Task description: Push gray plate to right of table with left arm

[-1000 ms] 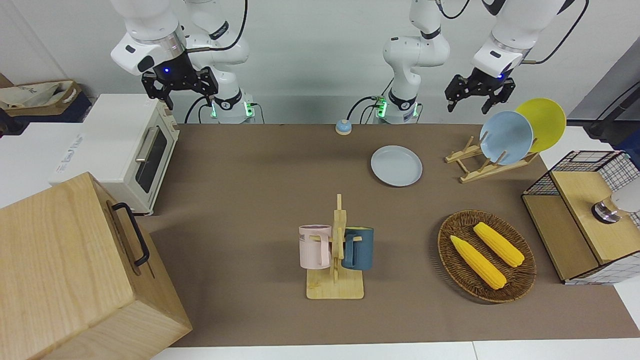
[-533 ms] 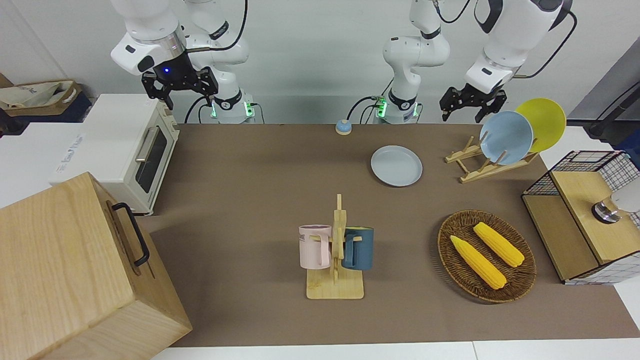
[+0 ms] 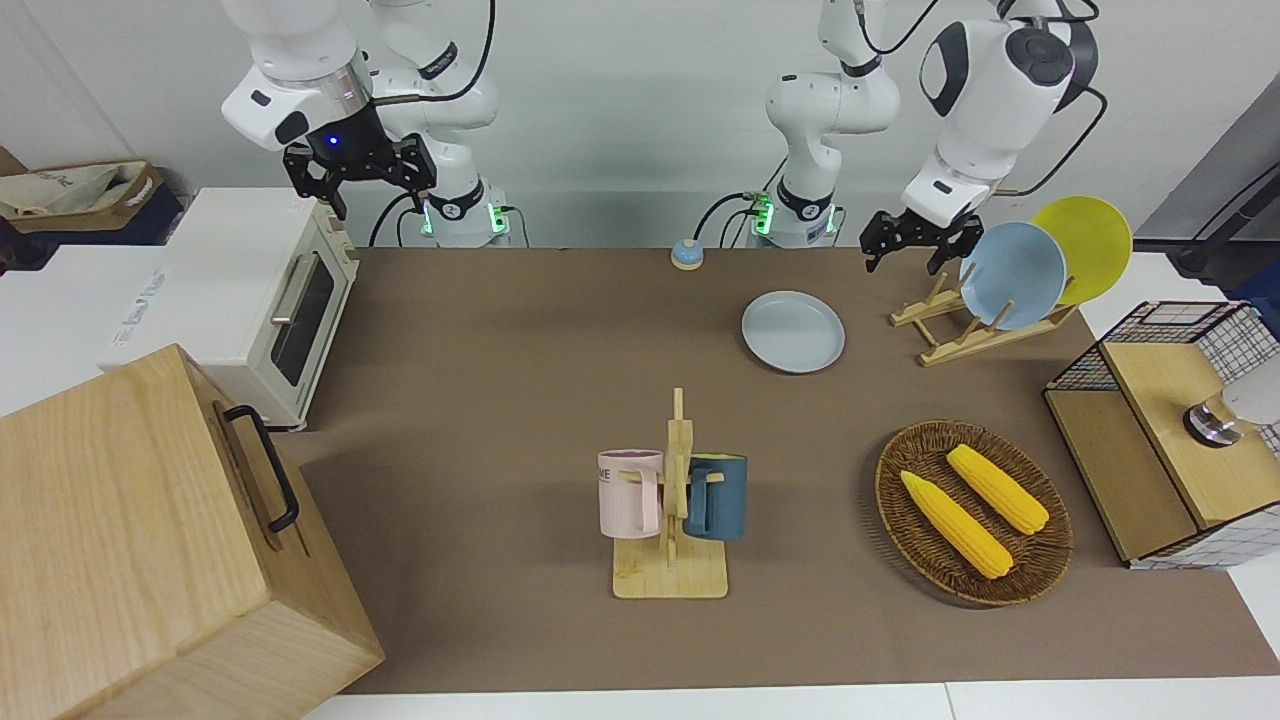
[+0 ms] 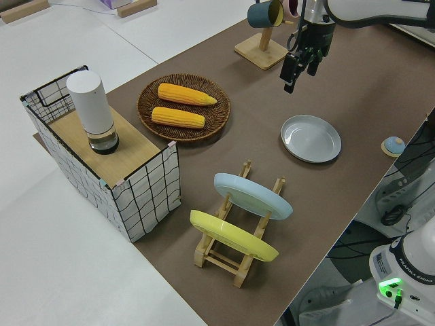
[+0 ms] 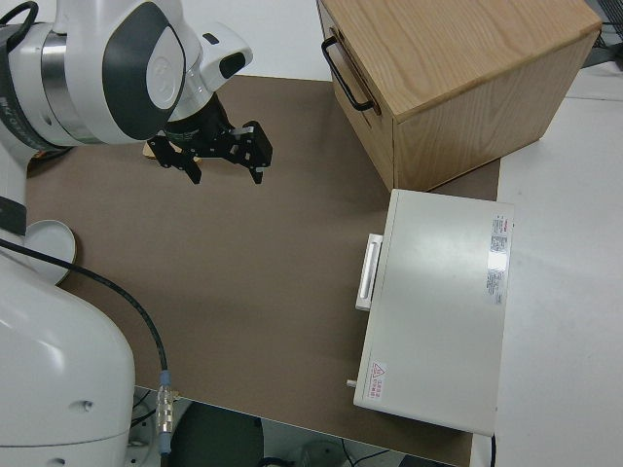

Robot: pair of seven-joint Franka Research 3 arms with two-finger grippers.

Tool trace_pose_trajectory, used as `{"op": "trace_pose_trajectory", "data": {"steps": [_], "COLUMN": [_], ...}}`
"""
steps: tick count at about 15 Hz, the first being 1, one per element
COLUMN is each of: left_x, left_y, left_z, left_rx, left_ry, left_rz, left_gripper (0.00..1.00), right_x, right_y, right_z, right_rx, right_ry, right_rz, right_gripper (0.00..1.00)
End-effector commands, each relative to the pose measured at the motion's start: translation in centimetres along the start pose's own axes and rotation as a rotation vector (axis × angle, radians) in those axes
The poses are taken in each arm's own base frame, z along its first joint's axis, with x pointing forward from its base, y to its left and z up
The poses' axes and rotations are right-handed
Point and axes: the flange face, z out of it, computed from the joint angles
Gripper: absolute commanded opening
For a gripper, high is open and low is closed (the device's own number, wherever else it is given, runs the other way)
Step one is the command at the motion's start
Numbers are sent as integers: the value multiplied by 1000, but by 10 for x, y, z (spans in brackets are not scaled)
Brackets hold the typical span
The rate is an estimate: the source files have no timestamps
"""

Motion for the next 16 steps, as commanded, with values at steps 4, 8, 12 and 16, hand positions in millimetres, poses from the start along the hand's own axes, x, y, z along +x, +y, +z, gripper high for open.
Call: {"op": "trace_pose_trajectory", "data": {"steps": [4, 8, 12, 16], "left_x": [-30, -39, -51, -55], "left_y": [4, 4, 4, 5], "left_z": [52, 72, 93, 112], "left_rx": [-2, -3, -3, -2], "left_ry": [75, 93, 109, 121], "left_rz": [-16, -19, -18, -16], "left_gripper": [995, 995, 995, 995], "right_x": [-3, -3, -3, -3], "right_y": [1, 1, 1, 1], "right_z": [-4, -4, -4, -4], "right_rx": [4, 4, 4, 4], "right_ry": [-4, -4, -4, -4], "right_rz": [15, 15, 15, 13], "right_gripper": [983, 983, 983, 983]}}
